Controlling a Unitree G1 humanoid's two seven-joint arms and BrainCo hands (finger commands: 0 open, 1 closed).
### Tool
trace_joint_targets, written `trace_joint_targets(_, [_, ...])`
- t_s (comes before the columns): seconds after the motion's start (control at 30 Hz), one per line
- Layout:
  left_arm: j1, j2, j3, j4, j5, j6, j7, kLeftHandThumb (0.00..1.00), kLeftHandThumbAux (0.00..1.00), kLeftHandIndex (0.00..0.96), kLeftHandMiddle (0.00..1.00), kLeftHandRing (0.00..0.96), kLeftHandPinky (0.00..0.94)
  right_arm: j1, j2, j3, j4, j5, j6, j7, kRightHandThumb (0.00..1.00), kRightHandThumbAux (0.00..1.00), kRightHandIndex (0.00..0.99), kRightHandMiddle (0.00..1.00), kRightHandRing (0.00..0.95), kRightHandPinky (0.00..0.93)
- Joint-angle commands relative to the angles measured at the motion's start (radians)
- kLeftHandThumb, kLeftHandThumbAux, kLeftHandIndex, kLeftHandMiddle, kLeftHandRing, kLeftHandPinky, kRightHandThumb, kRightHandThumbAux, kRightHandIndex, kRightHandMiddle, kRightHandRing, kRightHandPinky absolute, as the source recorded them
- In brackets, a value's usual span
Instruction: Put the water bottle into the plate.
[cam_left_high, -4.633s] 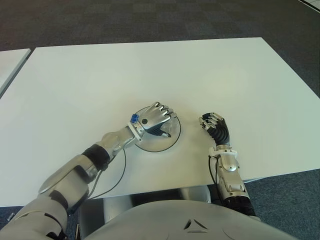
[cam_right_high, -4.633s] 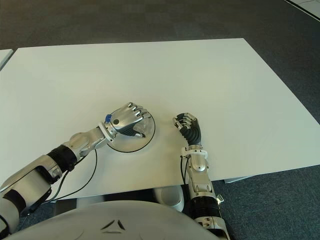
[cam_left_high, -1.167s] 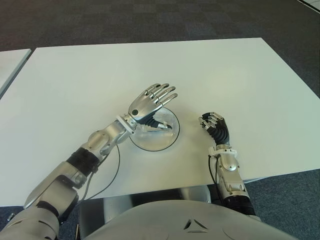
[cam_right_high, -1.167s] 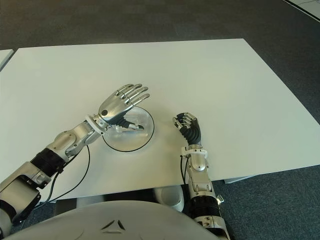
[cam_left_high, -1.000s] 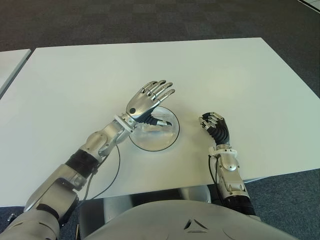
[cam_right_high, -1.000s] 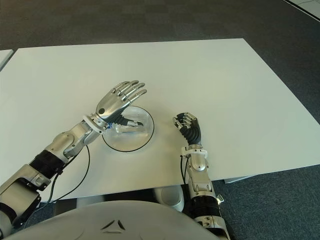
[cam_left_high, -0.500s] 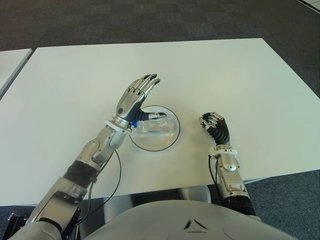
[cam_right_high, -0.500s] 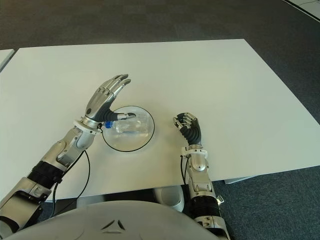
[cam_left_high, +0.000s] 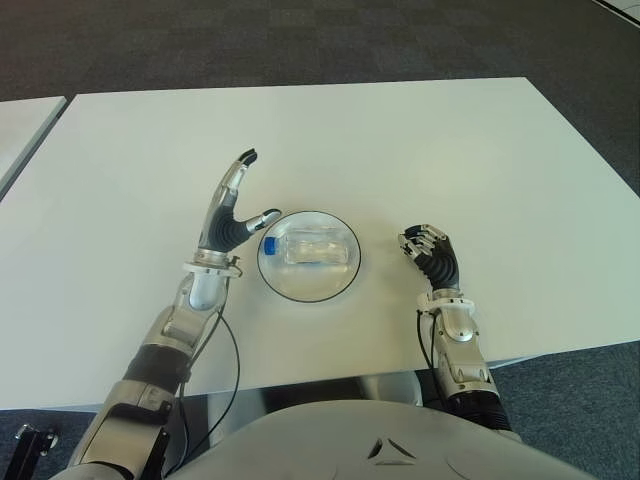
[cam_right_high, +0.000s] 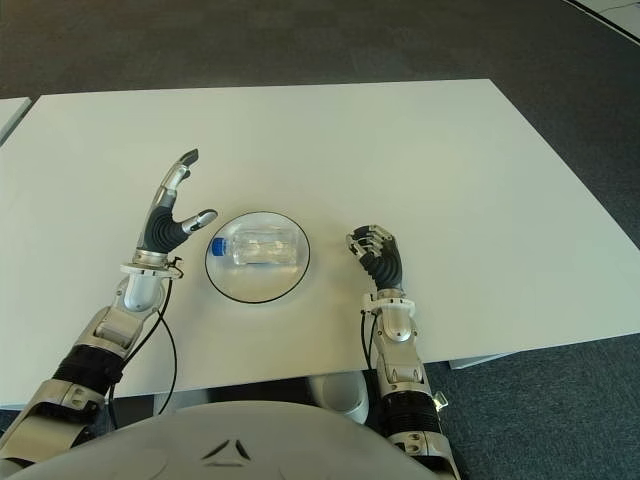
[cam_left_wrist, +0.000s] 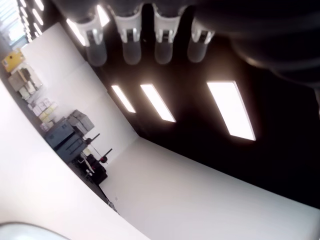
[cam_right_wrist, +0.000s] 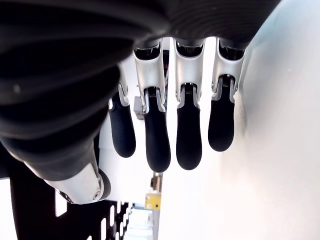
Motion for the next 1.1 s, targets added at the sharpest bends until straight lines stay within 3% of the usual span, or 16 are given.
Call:
trace_joint_targets(0.03, [0.047,-0.035,0.05,0.013,-0.079,0.011,-0.055,0.118,0.353,0.0,0.0,0.0,0.0,0.004,0.004,-0.004,0.003,0.007,0.005,0.001,0.703,0.73,0.428,0.501,0.508,0.504])
trace_joint_targets(0.23, [0.125,-0.099,0.092,-0.085,-0.205,0.086,-0.136,0.092,0.393,0.0,0.0,0.0,0.0,0.006,0.006,-0.002,0.002,0.008,0.003,0.003,0.703,0.73,0.427,0.495,0.507,0.505])
trace_joint_targets(0.6, [0.182,-0.179,0.143,-0.06,-0.334,0.083,-0.264,0.068,0.451,0.0,0.0,0.0,0.0,0.012,0.004,-0.003,0.0,0.008,0.003,0.004,0.703,0.73,0.428,0.499,0.508,0.502])
trace_joint_targets(0.7, [0.196,-0.188,0.163,0.015,-0.361,0.047,-0.309,0.054,0.472,0.0,0.0,0.0,0.048,0.012,0.003,-0.004,0.003,0.007,0.003,0.003,0.702,0.731,0.427,0.498,0.51,0.508])
trace_joint_targets(0.9, [0.209,-0.212,0.185,0.006,-0.392,0.072,-0.349,0.047,0.481,0.008,0.046,0.045,0.151,0.014,0.001,-0.001,-0.001,0.005,0.001,0.006,0.702,0.73,0.428,0.498,0.509,0.512])
trace_joint_targets(1.1, [0.225,-0.247,0.212,0.013,-0.415,0.093,-0.361,0.105,0.49,0.147,0.215,0.28,0.389,0.014,-0.001,0.002,0.001,0.003,-0.005,0.008,0.703,0.73,0.429,0.5,0.511,0.517])
